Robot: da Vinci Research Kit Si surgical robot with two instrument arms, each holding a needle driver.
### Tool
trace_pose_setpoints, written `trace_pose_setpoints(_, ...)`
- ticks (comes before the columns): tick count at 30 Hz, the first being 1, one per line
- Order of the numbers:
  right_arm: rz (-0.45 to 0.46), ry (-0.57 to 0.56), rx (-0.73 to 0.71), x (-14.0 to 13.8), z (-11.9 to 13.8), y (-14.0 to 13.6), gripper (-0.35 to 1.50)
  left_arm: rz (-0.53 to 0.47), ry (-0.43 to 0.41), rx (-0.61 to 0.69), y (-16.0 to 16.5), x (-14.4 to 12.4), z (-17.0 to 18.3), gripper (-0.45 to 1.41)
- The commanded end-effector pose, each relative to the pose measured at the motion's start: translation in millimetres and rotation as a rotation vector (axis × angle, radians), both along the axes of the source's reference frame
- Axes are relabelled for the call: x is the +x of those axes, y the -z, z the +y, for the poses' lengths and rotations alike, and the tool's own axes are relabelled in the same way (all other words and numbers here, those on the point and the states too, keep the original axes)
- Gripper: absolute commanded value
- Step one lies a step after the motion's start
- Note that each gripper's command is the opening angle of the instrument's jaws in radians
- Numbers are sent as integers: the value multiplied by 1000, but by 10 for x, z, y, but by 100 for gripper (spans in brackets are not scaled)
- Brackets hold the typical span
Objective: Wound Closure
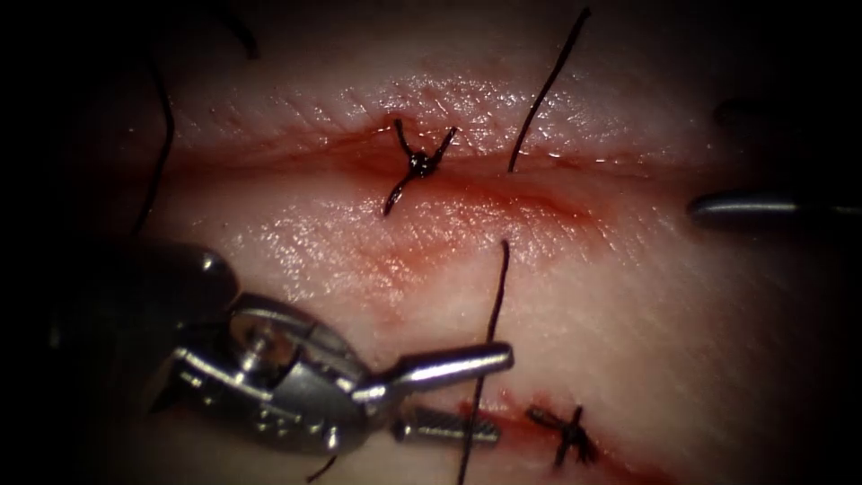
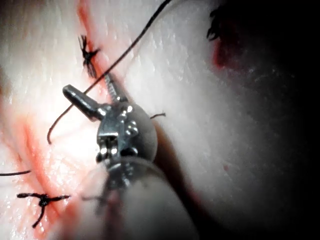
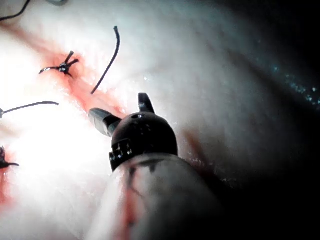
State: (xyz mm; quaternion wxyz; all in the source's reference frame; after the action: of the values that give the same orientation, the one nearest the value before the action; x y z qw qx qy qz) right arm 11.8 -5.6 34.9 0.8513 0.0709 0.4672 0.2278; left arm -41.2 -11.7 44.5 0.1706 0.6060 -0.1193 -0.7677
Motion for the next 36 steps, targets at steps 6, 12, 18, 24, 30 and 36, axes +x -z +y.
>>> trace_pose_setpoints(6,-3,16,-2,11,-4,-10,120,-15,-16,-10,5,-8,-9,42)
trace_pose_setpoints(12,-3,16,-3,12,-4,-11,120,-19,-40,-28,15,-10,-26,42)
trace_pose_setpoints(18,-1,25,-3,13,-8,-13,116,-20,-72,-36,24,-8,-47,42)
trace_pose_setpoints(24,-3,28,-5,13,-10,-15,116,-25,-85,-39,33,-4,-58,42)
trace_pose_setpoints(30,-3,29,-6,13,-11,-15,116,-25,-87,-42,40,4,-58,-43)
trace_pose_setpoints(36,64,65,-14,14,-15,-11,116,-52,-109,-47,50,16,-26,-45)
